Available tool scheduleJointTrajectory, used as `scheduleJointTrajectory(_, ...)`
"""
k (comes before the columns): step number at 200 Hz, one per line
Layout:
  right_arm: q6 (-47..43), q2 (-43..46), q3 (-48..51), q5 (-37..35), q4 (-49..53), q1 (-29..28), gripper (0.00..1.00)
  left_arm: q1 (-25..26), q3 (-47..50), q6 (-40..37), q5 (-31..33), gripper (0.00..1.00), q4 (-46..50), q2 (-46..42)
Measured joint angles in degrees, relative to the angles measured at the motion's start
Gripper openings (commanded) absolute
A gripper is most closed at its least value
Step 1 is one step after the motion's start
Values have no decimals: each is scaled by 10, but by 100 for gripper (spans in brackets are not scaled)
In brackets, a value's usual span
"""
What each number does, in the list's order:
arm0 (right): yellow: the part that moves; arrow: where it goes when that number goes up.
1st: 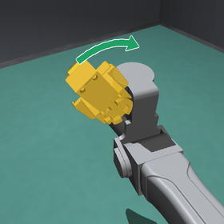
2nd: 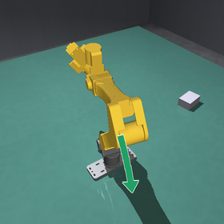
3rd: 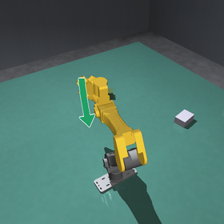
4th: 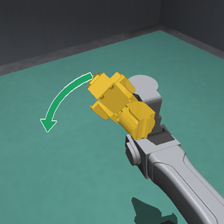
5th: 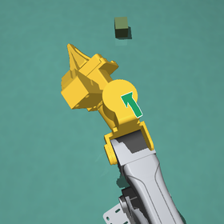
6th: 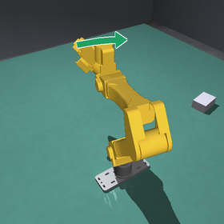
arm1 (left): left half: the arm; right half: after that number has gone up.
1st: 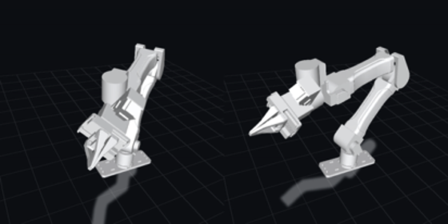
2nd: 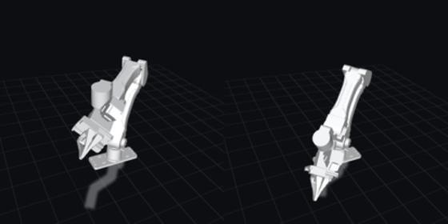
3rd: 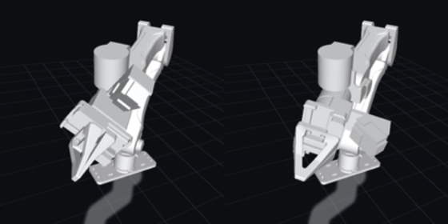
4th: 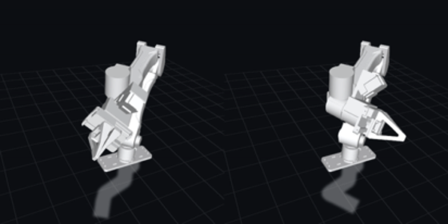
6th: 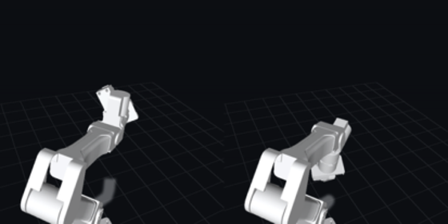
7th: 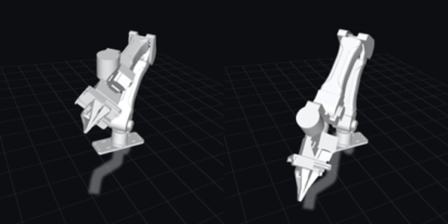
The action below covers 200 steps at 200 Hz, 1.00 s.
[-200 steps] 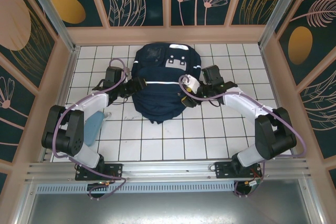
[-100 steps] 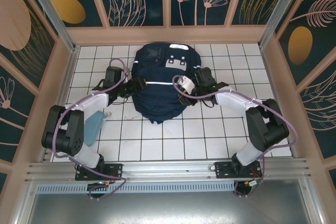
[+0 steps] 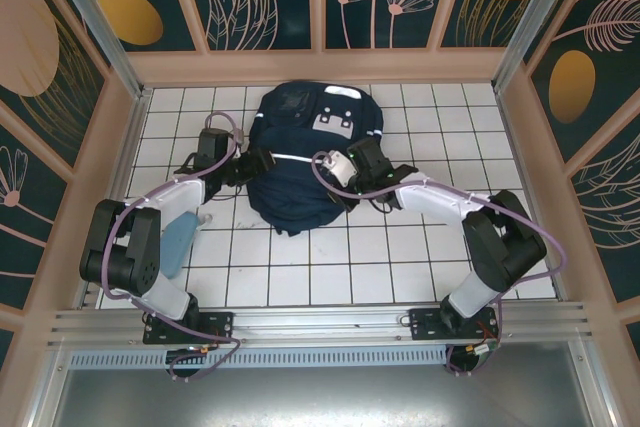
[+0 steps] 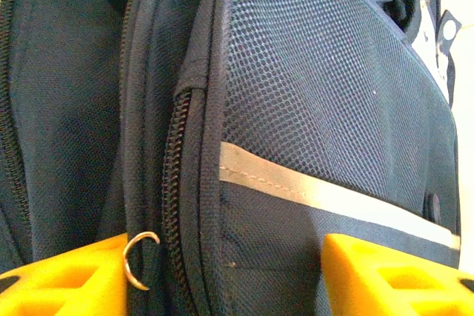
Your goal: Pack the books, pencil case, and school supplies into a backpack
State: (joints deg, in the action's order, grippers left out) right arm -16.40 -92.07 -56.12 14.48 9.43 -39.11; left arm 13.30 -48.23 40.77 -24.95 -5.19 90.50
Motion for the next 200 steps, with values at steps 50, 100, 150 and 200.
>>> scheduleJointTrajectory(50, 115, -68, -80, -57, 55, -63, 0, -14, 15, 2, 23, 41, -32, 0)
scheduleJointTrajectory(100, 217, -74, -108, -69, 90, -67, 0, -14, 23, 5, 27, 40, -50, 0)
scheduleJointTrajectory(150, 341, -62, -173, -66, 174, -47, 0, -12, 26, 13, 13, 39, -54, 0)
scheduleJointTrajectory(200, 453, -58, -157, -43, 152, -38, 0, -3, 26, 15, 10, 37, -55, 0)
